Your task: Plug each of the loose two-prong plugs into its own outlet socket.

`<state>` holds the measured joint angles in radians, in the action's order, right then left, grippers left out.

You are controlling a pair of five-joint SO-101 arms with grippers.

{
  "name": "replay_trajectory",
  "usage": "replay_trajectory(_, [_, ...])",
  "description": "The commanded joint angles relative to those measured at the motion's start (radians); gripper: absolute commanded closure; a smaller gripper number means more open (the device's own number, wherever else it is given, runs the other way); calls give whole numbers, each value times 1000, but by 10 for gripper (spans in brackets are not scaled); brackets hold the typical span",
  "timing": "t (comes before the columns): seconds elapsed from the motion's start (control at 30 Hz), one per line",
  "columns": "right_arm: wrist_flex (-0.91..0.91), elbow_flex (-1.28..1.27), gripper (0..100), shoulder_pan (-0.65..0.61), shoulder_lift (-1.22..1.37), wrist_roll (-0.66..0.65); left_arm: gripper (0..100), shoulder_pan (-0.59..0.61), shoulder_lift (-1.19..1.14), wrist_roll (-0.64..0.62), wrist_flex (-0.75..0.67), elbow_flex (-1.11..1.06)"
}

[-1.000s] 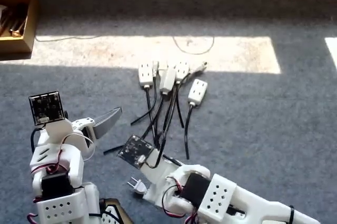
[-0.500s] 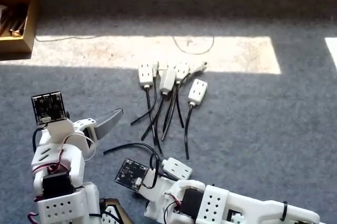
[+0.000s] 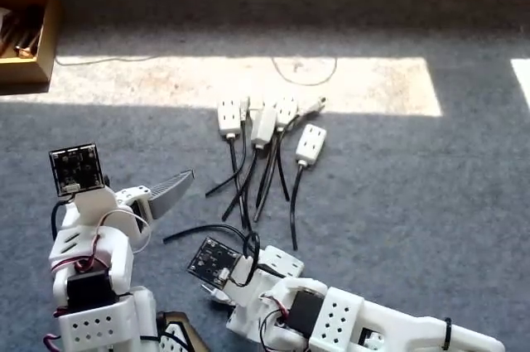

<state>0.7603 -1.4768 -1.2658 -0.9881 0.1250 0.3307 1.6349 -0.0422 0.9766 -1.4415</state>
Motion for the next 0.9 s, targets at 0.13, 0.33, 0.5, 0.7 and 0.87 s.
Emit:
replay_trajectory(0.13, [85, 194, 743, 15, 248, -38, 473, -15, -1, -3, -15, 7])
replay_trajectory(0.33, [84, 312, 743, 15, 495, -55, 473, -15, -1, -3, -15, 7])
replay_trajectory(0.5, [-36, 335, 743, 15, 604, -61, 473, -15, -1, -3, -15, 7])
replay_trajectory(0.7, [-44, 328, 741, 19, 611, -55, 473, -13, -1, -3, -15, 7])
replay_trajectory(0.87, [-42, 334, 776, 21, 611, -61, 473, -13, -1, -3, -15, 7])
